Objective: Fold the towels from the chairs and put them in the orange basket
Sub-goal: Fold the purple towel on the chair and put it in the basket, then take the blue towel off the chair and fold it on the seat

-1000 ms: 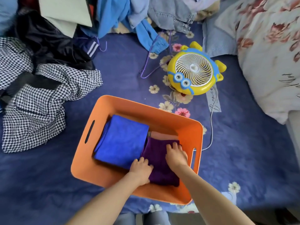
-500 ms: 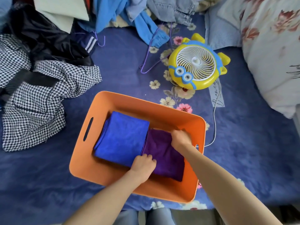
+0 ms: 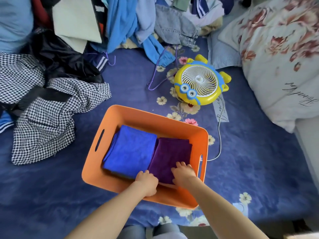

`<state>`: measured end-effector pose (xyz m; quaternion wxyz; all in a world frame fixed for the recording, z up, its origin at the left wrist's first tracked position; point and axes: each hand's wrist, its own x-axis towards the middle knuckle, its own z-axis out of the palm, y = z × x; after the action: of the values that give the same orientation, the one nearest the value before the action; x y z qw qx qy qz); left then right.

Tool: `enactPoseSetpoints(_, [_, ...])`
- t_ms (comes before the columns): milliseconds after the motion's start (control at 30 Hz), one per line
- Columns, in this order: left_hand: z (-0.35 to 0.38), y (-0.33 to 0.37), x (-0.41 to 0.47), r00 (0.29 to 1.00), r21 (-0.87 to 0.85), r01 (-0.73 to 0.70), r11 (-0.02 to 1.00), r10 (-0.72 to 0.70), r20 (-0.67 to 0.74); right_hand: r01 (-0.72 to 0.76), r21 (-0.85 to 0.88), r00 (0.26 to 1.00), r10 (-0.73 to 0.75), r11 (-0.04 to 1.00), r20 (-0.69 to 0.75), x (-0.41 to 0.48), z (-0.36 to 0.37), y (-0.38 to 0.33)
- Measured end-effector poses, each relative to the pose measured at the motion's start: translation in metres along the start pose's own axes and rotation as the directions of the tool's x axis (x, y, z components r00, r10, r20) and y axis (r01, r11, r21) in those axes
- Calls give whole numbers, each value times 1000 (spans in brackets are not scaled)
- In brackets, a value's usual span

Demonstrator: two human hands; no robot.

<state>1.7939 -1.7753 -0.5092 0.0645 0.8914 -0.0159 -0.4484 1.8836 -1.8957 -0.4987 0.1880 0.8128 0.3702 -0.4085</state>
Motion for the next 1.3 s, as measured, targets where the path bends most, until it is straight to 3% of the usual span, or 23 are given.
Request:
enactPoseSetpoints(167, [-22, -13, -39, 984, -101, 73, 992, -89, -157, 11, 3, 992, -10, 1000, -125, -38, -42, 9])
enactPoseSetpoints(267, [-32, -32, -65, 928, -197, 125, 972, -185, -324, -5, 23, 980, 10, 1000, -197, -57, -72, 13])
enactPoseSetpoints(433, [-34, -69, -116, 756, -292, 248, 924, -373, -538, 77, -19, 924, -79, 997, -373, -84, -119, 7])
enactPoseSetpoints(533, [-25, -73, -153, 551, -415, 279, 866, -498, -670, 162, -116, 878, -196, 980, -436, -97, -133, -4])
enactPoseSetpoints(633, [-8, -58, -189, 436, -437, 346, 830, -555, -709, 257, -240, 822, -343, 936, -455, -111, -141, -21])
enactPoseSetpoints(733, [12, -33, -210, 324, -500, 407, 765, -632, -704, 328, -377, 767, -477, 866, -429, -125, -147, -38])
enactPoseSetpoints(867, [48, -15, -242, 232, -540, 464, 702, -685, -691, 396, -499, 697, -606, 771, -384, -138, -154, -75])
enactPoseSetpoints(933, [66, -9, -270, 181, -584, 502, 638, -738, -650, 432, -584, 623, -695, 687, -358, -148, -158, -105])
enactPoseSetpoints(1100, [114, 8, -340, 20, -681, 608, 409, -865, -502, 471, -735, 441, -852, 487, -282, -176, -151, -187])
enactPoseSetpoints(1300, [205, 80, -415, -223, -769, 628, 118, -920, -323, 547, -827, 218, -976, 128, -7, -223, -97, -289])
